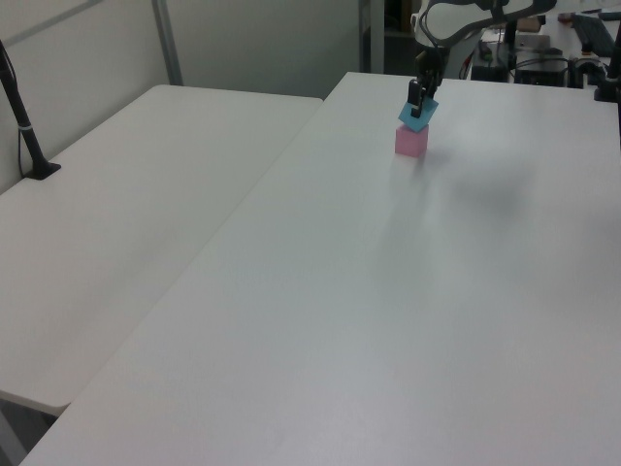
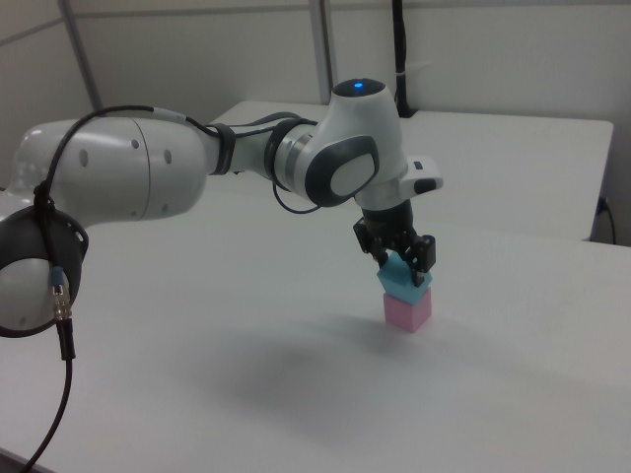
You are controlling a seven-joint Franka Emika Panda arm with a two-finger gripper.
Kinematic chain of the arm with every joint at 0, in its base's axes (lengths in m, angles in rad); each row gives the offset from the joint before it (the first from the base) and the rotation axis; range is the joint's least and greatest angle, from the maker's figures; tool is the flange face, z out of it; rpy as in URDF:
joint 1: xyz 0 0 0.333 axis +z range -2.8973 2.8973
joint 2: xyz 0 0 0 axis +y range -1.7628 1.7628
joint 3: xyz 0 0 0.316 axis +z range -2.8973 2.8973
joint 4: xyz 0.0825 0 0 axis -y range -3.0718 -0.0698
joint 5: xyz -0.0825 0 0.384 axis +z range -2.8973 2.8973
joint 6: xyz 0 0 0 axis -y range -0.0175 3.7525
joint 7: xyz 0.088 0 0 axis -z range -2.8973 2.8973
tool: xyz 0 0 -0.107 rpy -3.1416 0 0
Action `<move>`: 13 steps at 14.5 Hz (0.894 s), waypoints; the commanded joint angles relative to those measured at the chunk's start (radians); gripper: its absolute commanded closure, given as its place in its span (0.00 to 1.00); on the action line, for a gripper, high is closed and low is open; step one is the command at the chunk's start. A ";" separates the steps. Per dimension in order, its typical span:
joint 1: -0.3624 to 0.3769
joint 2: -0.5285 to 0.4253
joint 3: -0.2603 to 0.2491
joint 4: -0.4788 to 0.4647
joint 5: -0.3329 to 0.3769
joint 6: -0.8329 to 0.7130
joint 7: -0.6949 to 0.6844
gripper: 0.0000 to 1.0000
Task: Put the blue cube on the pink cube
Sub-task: 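Lower the blue cube onto the pink cube's top face, then open the gripper and raise it away from the stacked cubes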
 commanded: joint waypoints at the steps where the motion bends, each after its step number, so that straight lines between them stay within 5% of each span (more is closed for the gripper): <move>1: 0.025 0.013 -0.015 0.015 0.013 0.007 0.035 0.00; 7: 0.036 -0.004 -0.015 0.015 0.016 -0.002 0.059 0.00; 13: 0.169 -0.356 -0.005 -0.122 -0.010 -0.359 0.116 0.00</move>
